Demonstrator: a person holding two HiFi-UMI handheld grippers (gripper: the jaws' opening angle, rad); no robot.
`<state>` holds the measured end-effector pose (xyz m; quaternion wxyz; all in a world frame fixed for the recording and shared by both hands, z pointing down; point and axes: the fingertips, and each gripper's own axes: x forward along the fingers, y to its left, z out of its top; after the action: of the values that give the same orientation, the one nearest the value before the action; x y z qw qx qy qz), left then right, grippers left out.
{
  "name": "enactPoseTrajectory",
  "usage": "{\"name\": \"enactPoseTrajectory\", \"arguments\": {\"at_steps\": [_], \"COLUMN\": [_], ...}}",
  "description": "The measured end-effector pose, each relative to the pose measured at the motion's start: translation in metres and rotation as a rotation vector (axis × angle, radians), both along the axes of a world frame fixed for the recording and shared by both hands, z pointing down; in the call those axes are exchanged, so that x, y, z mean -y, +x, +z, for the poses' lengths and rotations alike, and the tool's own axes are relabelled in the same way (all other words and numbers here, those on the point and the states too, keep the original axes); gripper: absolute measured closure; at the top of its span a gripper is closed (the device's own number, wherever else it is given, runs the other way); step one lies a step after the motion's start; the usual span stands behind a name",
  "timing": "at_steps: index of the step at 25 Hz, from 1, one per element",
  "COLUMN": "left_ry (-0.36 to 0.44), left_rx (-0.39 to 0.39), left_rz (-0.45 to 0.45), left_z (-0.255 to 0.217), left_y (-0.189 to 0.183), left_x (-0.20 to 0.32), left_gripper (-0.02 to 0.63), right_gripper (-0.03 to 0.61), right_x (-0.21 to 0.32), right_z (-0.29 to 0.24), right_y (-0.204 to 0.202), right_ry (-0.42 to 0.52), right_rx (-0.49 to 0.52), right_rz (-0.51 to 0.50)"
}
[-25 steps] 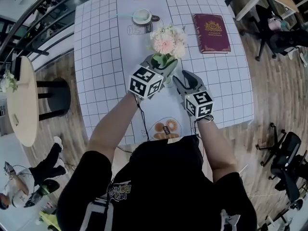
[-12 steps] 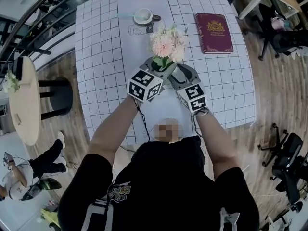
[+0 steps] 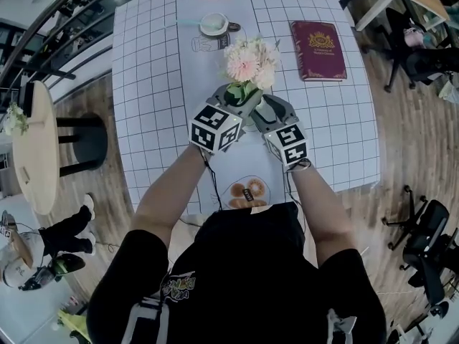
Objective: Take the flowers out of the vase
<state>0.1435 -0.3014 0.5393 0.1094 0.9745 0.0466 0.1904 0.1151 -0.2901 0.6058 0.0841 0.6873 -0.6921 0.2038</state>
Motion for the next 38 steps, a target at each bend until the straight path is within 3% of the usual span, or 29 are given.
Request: {"name": "enactPoseTrajectory", "arguments": {"at_steps": [10,27,33,38], "left_ry": [0.001,0.011,0.026,0.031], "left_rx": [-0.059,-0.248,-0.26,-0.226], "left_rz": [-0.042,-0.165,-0.219,-0.284], "left_z": [-0.027,-0.115,-0.125,-0.112], "left_y": [-0.008,-0.041,-0.064,-0.093], "left_x": [0.006,0.023,0.03,0.038], "left_gripper": [0.534,0.54,0.54,0.54], "right_gripper": [0.353,0.353,0.353,0.353], "right_x": [0.001,0.001,0.002,0.002], "right_z": [0.001,0.005,0.007,0.007], "right_y": [0.0,0.003,0.004,0.003], "right_ry": [-0.012,-0.041,-0.05,-0.063], "right_rx": [0.013,0.015,0.019,0.022], "right_rz": [0.005,-0.007,-0.017,-0.029]}}
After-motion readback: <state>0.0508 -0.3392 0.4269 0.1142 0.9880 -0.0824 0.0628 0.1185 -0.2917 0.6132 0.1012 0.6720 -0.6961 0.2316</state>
